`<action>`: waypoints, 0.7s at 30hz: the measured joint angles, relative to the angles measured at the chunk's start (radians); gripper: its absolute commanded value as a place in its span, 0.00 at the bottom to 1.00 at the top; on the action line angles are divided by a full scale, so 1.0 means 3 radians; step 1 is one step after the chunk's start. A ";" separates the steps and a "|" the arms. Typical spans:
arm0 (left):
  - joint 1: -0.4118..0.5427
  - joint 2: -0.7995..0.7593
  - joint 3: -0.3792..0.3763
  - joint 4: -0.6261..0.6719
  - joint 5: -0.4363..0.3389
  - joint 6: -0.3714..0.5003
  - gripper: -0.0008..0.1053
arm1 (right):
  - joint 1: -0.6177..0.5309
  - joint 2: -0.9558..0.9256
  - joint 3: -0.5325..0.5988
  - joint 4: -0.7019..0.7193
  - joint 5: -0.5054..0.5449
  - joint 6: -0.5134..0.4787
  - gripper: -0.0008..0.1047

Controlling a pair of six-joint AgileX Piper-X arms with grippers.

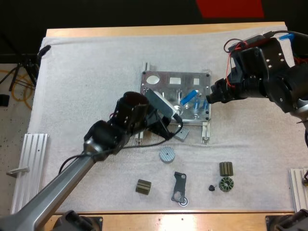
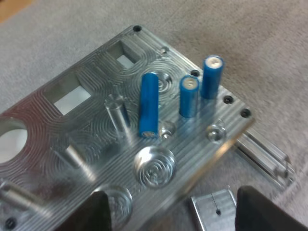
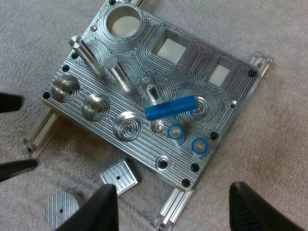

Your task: Load cells from right to left

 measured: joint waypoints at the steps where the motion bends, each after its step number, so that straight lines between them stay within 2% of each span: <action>1: 0.0011 0.0044 0.0000 -0.0046 0.0025 -0.0005 0.53 | 0.0000 0.0000 0.0000 0.0000 0.0000 0.0000 0.49; 13: 0.0014 0.0820 0.0000 -0.0802 0.0137 -0.0005 0.53 | -0.0012 0.0000 0.0000 0.0000 0.0000 0.0068 0.49; 21: 0.0014 0.1253 -0.0325 -0.0861 0.0147 0.0004 0.53 | -0.0012 0.0000 0.0000 0.0000 0.0000 0.0096 0.49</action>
